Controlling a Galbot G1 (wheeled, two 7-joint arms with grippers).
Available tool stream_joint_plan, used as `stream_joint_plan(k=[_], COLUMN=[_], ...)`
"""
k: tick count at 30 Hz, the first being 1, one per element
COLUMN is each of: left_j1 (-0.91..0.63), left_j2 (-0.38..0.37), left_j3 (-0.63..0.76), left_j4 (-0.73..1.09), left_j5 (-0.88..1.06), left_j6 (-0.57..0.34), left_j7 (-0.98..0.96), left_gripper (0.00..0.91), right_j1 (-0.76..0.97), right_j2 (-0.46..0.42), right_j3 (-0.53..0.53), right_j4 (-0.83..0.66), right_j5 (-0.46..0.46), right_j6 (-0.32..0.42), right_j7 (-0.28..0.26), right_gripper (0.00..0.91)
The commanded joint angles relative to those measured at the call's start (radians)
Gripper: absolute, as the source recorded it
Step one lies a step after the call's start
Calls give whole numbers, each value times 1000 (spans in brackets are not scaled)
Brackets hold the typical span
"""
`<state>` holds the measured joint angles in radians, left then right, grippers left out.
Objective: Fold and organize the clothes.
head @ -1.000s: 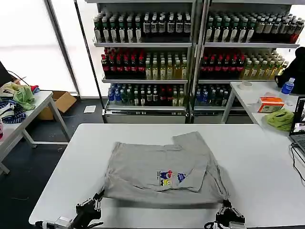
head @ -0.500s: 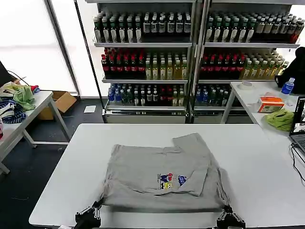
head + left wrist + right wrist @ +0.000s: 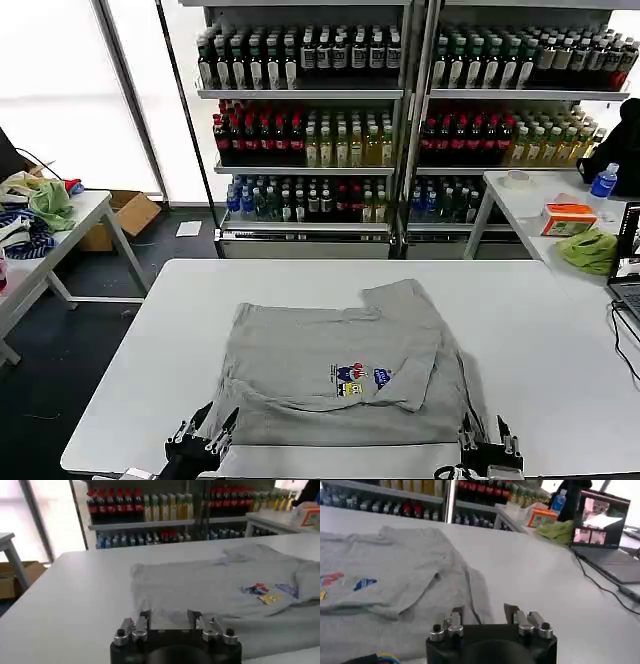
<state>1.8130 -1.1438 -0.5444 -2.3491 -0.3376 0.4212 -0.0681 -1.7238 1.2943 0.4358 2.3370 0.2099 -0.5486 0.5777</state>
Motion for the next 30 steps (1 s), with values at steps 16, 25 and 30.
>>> stream_joint_plan(k=[16,25,30], left_j1=[-608,-767,-828], left_j2=[247,171,167], left_j3=[16,131,191], left_j4=[319,471,559], left_j5=[-279,-306,-291], left_j6=[-67,-30,-29], left_j7=[255,200,208], left_gripper=[907,907,907], right_j1=[595,779,884], right_j2=[-117,-147,-154], right_j3=[65,-11,-41], right_j4=[-290,-474,-610], right_j5=[59,41,-25], right_j6=[-29,-27,78], right_j7=[-380,-476,-571], right_gripper=[907,907,907])
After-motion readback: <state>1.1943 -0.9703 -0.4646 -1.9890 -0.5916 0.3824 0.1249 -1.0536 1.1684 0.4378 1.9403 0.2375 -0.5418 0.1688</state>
